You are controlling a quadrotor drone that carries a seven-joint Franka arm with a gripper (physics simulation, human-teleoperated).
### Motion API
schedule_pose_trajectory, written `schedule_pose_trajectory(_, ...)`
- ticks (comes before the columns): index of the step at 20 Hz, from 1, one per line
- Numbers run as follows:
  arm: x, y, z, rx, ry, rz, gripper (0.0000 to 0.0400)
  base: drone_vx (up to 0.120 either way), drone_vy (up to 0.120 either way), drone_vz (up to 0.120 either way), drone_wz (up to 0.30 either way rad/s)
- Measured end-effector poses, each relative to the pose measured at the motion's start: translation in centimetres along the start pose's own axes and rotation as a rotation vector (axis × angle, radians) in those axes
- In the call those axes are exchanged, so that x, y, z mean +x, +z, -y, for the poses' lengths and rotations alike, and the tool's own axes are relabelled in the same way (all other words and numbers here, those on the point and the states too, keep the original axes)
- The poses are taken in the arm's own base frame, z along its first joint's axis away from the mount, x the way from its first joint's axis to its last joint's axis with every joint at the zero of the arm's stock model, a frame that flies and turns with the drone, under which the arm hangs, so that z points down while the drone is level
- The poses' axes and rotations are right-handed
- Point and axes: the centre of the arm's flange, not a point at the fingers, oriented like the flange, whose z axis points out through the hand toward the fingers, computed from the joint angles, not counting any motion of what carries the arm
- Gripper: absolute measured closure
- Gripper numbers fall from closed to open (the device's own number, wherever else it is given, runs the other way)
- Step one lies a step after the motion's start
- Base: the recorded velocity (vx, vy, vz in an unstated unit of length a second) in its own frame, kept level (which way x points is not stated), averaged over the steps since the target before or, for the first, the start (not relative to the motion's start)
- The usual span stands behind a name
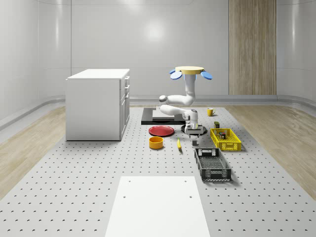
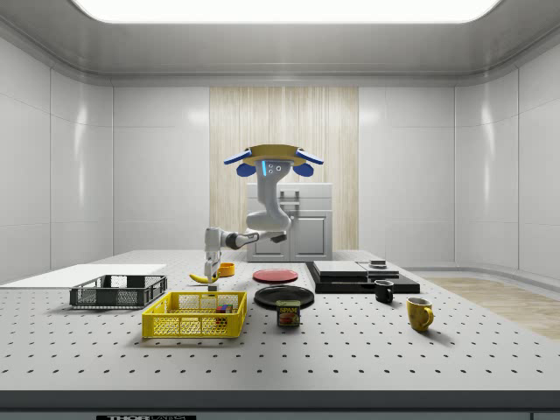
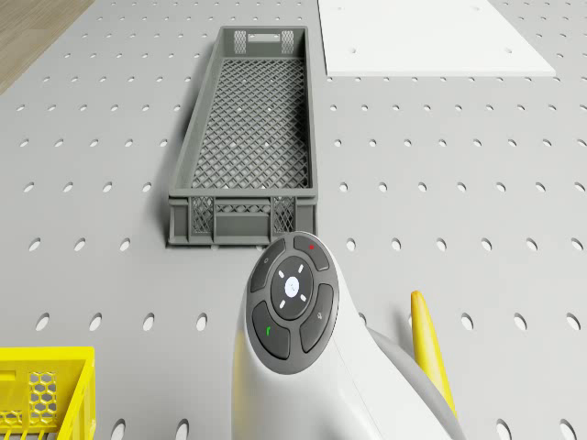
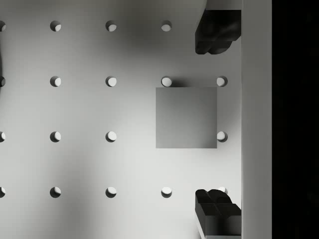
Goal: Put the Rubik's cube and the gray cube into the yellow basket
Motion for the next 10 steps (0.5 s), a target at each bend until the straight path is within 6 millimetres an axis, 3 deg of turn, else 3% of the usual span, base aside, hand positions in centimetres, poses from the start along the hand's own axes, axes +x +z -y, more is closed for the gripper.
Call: schedule_pose_trajectory(10,0.0,3.2,0.0,0.000,0.000,0.000,0.0000,0.000,0.000,0.000,0.000)
